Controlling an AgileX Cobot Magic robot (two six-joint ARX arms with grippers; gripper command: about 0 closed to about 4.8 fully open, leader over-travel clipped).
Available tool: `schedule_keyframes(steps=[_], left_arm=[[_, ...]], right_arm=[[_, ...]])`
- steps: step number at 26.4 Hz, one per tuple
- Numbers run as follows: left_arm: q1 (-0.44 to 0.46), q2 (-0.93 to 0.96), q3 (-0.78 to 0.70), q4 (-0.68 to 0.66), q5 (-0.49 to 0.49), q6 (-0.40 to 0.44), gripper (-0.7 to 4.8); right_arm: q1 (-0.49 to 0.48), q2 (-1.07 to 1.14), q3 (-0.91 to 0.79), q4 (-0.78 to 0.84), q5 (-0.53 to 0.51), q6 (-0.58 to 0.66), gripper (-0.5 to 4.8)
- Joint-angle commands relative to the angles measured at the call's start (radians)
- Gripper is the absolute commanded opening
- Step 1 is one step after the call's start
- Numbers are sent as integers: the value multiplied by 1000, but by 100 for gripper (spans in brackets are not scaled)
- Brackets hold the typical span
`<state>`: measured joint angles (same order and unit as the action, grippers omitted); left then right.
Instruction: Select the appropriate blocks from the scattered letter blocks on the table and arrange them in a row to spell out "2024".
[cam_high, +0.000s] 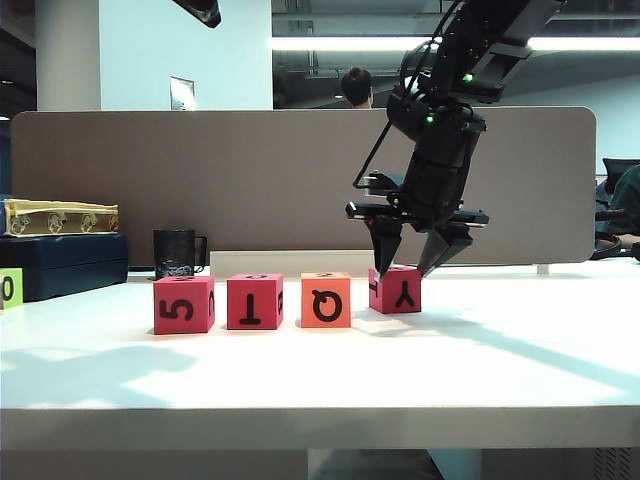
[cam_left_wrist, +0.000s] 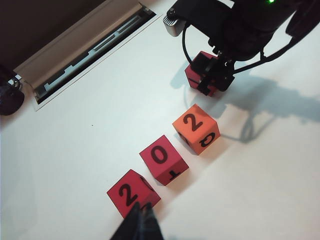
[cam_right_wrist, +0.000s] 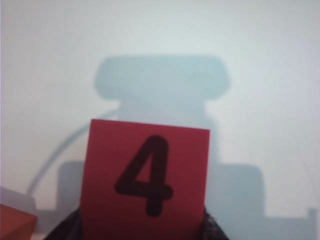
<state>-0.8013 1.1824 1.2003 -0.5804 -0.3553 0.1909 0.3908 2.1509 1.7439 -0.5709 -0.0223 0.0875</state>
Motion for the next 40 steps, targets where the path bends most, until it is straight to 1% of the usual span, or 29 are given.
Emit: schedule_keyframes(steps=[1,5,12,20,24,29,35,36,37,40], left_arm=[[-2,-3,6,11,1,0,-5],[-1,-3,6,11,1,0,-6],[-1,-3,5,11,1,0,-6],[-1,-3,6,13,1,0,-6],[-1,-3,6,13,1,0,-6],[-1,-3,6,13,1,0,-6],[-1,-3,6,13,1,0,-5],[-1,-3,6,13,1,0,-6],[-1,-3,6,13,1,0,-6],[-1,-3,6,13,1,0,-6]], right_arm=[[1,-5,6,16,1,2,237],[1,-6,6,3,1,3,236],[2,-32,6,-93,-11,3,237],[6,-68,6,-186,-115,21,237],[23,-67,6,-243,-115,21,237],[46,-67,5,-248,-138,21,238],[53,-67,5,-264,-137,21,244],[53,-67,5,-265,-137,21,249],[53,-67,5,-266,-137,21,267],[53,-67,5,-274,-137,21,361]])
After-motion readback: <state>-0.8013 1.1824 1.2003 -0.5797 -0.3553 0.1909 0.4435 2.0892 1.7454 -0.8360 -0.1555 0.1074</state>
